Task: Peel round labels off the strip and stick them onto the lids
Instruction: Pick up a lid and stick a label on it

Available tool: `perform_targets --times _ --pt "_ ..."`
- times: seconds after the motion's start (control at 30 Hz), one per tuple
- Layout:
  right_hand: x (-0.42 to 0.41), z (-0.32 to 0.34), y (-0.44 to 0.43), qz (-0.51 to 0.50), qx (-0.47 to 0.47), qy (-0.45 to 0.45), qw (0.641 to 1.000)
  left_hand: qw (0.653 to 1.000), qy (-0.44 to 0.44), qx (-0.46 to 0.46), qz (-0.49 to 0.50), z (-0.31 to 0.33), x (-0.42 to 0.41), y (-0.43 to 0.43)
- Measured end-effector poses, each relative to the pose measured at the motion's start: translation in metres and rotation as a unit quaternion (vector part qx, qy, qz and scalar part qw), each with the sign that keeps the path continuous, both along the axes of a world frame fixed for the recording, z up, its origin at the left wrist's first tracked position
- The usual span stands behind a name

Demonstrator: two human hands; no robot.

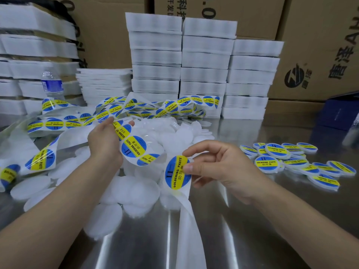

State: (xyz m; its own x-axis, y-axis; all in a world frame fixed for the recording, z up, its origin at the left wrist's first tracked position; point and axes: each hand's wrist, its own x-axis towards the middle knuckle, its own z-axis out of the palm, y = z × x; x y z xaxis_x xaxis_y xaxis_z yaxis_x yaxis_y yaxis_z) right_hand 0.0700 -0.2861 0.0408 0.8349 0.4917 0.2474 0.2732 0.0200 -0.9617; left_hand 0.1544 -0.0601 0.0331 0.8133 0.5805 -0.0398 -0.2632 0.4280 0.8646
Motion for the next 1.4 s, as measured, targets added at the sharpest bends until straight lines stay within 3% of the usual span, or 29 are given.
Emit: perform_targets --times 0.1,0.23,0.37,0.5,0.63,0.7,0.77,0.87,0.93,1.13,1.27,1.4 --pt "0.002 -0.003 0.001 -0.005 -0.009 0.0 1.0 0.998 -0.003 -0.056 -0.036 0.003 0.0 0.001" --pt "0.003 -0.005 0.002 -0.017 -0.023 -0.017 0.999 0.998 0.005 0.047 -0.029 0.001 0.003 0.001" --pt "0.006 -0.004 -0.001 -0.064 -0.072 -0.07 0.993 0.998 -0.037 0.039 0.014 -0.003 0.005 0.004" --pt "0.004 0.001 -0.01 0.037 -0.07 -0.025 0.997 0.999 0.008 0.001 0.052 -0.003 0.006 0.011" --pt "0.005 0.003 -0.018 0.172 -0.01 0.033 0.985 0.999 0.017 -0.011 0.025 -0.003 0.005 0.014" --pt "0.007 0.003 -0.02 0.18 0.055 0.069 0.98 1.0 -0.001 -0.02 -0.002 -0.001 0.003 0.014" --pt "0.012 0.002 -0.018 0.124 0.105 0.082 0.983 0.998 -0.016 -0.043 -0.039 0.002 0.003 0.013" --pt "0.024 -0.01 -0.012 -0.069 0.008 -0.004 0.998 0.993 -0.043 -0.022 -0.107 0.007 -0.003 0.005" --pt "0.027 -0.023 -0.006 -0.157 -0.113 -0.089 0.977 0.986 -0.068 0.021 -0.149 0.009 -0.005 -0.002" --pt "0.025 -0.05 0.006 -0.13 -0.287 -0.2 0.928 0.958 -0.119 0.07 -0.251 0.004 -0.01 -0.016" --pt "0.027 -0.05 0.006 -0.135 -0.304 -0.225 0.916 0.93 -0.105 0.13 -0.329 -0.001 -0.015 -0.022" --pt "0.027 -0.05 0.007 -0.136 -0.276 -0.218 0.926 0.889 -0.091 0.185 -0.409 -0.006 -0.02 -0.024"
